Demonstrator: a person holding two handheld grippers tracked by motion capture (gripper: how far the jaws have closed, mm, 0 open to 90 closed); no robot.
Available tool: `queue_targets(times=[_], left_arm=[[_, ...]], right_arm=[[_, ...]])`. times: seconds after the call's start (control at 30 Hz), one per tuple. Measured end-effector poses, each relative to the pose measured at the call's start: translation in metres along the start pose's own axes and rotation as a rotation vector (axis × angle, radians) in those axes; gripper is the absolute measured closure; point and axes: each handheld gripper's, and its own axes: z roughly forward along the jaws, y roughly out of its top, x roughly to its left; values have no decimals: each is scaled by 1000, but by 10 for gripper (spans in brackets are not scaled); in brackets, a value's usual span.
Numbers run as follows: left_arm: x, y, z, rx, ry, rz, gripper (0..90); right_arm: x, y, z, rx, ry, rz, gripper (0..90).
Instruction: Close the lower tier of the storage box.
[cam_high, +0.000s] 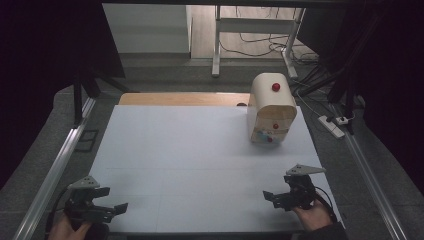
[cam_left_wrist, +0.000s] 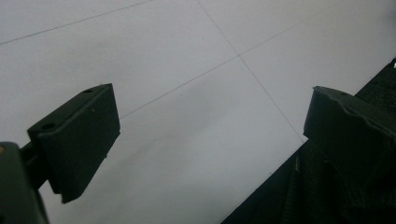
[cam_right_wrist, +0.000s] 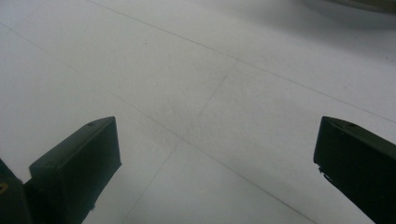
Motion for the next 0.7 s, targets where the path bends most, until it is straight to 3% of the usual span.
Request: queue_targets(times=[0.7], left_arm=[[0,0,0,-1,-1,0,36]], right_arm=[[-3,-16,-16,8,-23,32,0]])
